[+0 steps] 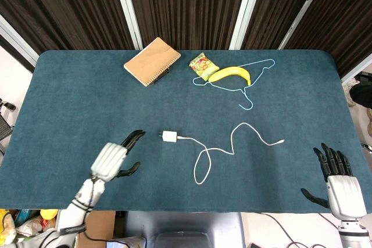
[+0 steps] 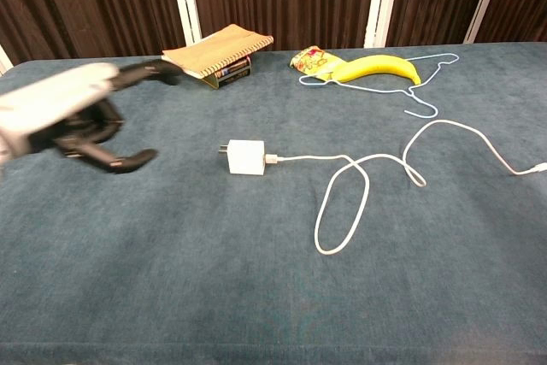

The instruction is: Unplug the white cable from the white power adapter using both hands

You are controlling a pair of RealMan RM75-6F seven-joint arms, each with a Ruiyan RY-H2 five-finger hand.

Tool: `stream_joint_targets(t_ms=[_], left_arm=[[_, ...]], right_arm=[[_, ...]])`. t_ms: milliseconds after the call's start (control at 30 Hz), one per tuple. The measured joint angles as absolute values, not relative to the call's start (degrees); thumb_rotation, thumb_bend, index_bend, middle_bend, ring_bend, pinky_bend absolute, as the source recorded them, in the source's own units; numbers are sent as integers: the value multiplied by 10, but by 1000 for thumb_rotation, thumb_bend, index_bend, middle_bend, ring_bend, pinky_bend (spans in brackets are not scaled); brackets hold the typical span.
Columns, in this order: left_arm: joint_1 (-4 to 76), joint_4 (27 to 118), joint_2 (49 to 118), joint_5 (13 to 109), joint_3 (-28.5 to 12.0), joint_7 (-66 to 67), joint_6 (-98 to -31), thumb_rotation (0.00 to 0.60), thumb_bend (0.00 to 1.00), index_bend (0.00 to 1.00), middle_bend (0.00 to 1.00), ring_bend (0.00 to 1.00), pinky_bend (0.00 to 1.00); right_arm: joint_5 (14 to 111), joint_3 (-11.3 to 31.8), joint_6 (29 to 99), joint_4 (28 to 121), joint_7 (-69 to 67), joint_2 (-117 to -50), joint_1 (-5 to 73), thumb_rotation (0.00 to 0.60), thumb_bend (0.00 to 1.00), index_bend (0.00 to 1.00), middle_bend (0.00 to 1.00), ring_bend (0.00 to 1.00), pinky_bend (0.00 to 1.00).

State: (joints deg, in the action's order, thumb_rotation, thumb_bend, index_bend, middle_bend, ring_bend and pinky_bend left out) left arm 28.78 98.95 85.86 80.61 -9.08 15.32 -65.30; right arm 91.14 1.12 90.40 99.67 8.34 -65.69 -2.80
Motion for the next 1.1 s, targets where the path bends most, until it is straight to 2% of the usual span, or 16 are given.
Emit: stream_joint_targets(t_ms=[233, 433, 767, 1100], left_arm=[[367, 922, 983, 680, -141, 284, -608, 600, 382, 105, 107, 921, 1000], [421, 849, 1055, 633, -167, 337, -598, 600, 382, 118, 115, 924, 1000], [462, 756, 1101, 588, -183, 356, -589, 600, 383, 177, 169, 940, 1000], [475, 686, 1118, 580, -167, 334, -571, 600, 387, 243, 234, 947, 1000]], right_arm=[[890, 19, 898, 995, 80, -654, -25, 600, 243, 0, 0, 0, 0], [877, 23, 891, 996, 70, -648, -23, 600, 243, 0, 0, 0, 0], [865, 27, 892, 993, 53, -639, -24, 600, 242, 0, 0, 0, 0], [861, 28, 896, 992, 51, -637, -26, 600, 242, 0, 0, 0, 0]])
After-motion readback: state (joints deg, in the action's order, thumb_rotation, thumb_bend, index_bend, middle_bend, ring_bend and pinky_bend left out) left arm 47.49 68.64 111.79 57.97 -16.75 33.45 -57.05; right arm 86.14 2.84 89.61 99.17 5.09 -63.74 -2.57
